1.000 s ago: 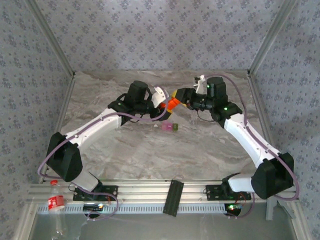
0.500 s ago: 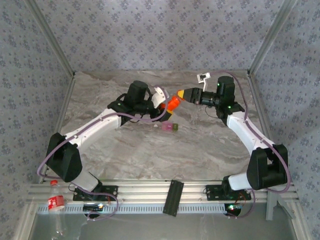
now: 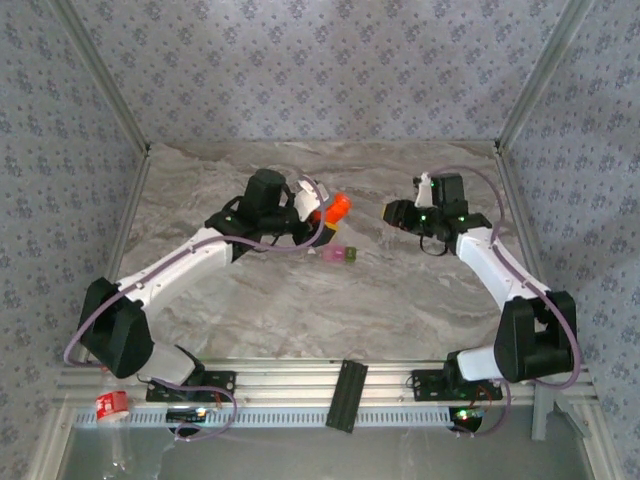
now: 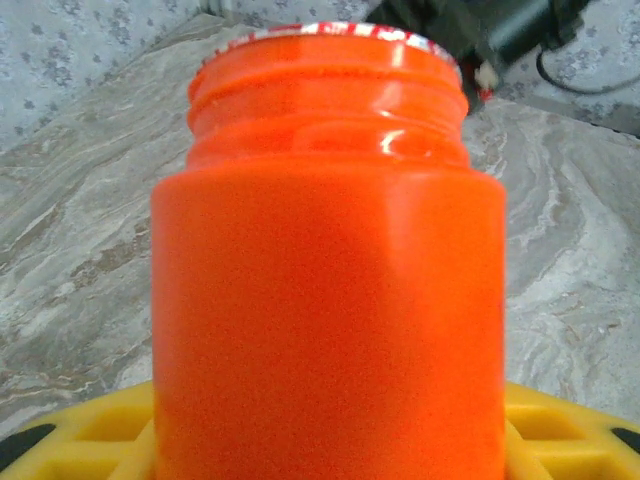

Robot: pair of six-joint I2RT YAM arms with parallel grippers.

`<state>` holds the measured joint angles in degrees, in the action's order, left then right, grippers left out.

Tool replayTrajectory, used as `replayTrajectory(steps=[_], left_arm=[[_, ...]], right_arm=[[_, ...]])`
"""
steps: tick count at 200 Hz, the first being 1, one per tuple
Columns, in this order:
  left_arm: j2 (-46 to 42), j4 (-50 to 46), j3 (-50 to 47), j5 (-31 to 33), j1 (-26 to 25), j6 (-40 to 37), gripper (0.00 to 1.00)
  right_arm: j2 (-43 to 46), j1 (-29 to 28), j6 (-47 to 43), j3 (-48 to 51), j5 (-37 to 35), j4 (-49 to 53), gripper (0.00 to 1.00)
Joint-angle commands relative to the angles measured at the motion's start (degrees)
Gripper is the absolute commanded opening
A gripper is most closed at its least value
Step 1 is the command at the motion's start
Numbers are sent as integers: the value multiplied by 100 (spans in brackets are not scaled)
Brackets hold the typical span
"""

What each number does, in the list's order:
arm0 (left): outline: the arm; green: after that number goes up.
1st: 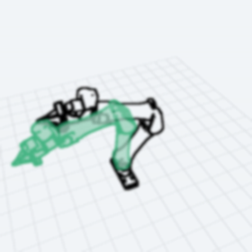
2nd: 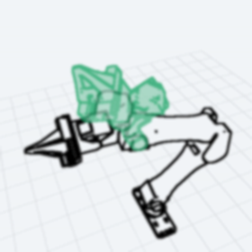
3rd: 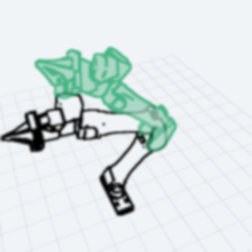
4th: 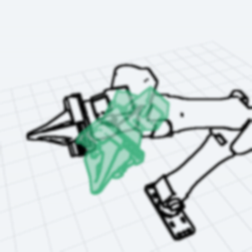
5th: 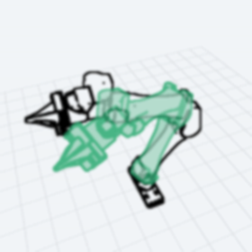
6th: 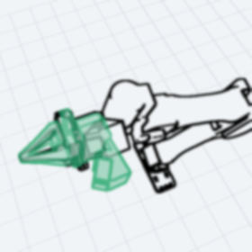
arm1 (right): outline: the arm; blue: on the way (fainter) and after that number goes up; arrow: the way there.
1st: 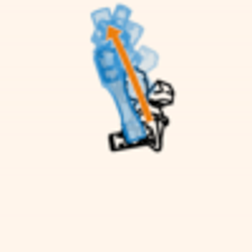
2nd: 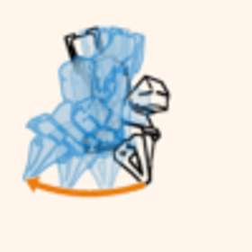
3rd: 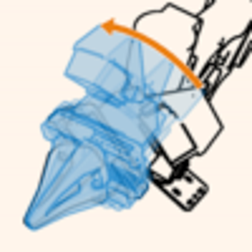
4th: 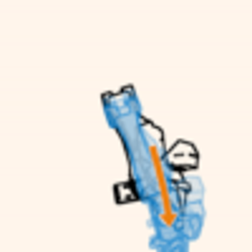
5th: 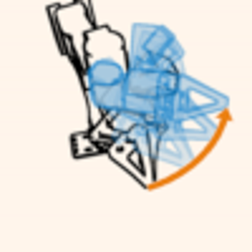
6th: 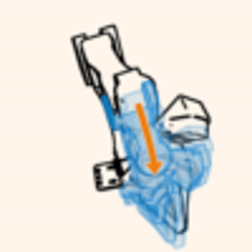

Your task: Sort the pills into containers

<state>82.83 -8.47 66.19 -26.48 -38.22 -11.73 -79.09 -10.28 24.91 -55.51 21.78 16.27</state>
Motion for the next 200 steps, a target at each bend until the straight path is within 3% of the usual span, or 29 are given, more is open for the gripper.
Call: replayTrajectory(steps=[1, 61, 87, 149, 200], left_arm=[[-274, 320, -62, 122, 35, 113, 0], [-420, 356, -186, 278, 41, 210, 0], [-468, 321, -191, 301, 42, 219, 0], [-500, 276, -195, 332, 40, 254, 0], [-600, 134, -272, 440, 36, 241, 0]], right_arm=[[-214, -197, -227, 261, -1537, 581, 26], [-847, -780, 241, 759, -2930, 230, 27], [-1075, -932, 390, 800, -3132, 160, 29], [-1364, -1024, 650, 835, -2860, 47, 61], [-856, -972, 665, 627, -2501, 356, 72]])
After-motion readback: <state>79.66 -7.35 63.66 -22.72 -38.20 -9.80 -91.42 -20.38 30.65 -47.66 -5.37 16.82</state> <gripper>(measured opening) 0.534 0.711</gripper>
